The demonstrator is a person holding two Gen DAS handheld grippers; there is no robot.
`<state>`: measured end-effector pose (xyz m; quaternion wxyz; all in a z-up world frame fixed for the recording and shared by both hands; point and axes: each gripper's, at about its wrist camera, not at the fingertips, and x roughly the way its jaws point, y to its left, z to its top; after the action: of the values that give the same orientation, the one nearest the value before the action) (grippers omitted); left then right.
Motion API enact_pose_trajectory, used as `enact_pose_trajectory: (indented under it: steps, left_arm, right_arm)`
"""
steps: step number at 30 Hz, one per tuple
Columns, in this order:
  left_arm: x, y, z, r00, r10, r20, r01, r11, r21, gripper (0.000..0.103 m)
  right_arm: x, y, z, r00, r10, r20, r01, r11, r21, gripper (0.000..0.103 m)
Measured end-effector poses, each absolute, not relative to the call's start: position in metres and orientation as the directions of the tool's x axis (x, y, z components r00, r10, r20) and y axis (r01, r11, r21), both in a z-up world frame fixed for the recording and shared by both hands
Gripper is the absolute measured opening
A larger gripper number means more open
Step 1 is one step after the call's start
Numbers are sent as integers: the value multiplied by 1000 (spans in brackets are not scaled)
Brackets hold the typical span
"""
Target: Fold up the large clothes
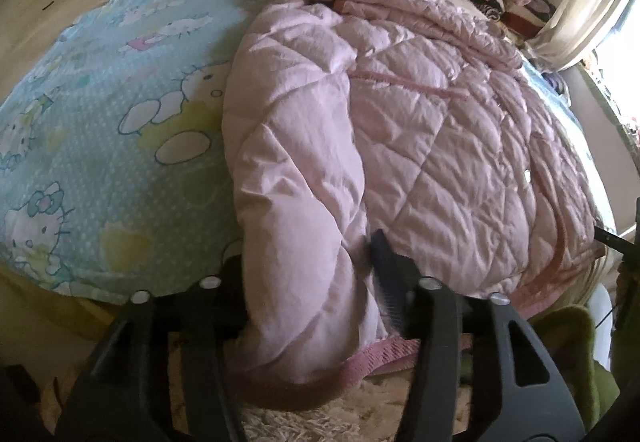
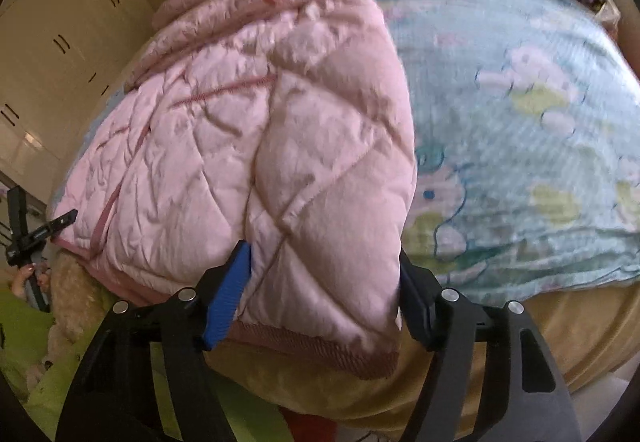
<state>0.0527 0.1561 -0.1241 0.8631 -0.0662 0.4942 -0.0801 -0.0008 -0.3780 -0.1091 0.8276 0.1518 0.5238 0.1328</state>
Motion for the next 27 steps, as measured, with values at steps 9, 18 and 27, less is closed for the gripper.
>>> enact_pose_trajectory:
  steps: [9, 18, 27]
  left_arm:
    - [51, 155, -123, 515, -198, -834, 71, 980, -188, 28]
    - [48, 159, -89, 598, -209, -774, 84, 977, -199, 16]
    - [57, 161, -49, 680, -195, -706, 74, 977, -199, 14]
  right_arm:
    - [-12, -385, -101, 409, 443, -798, -86, 889, 449, 29]
    - [-22, -393, -50, 537, 478, -695, -162, 867, 471, 18]
    - [-4, -395, -6, 659, 505, -557, -204, 833, 514, 18]
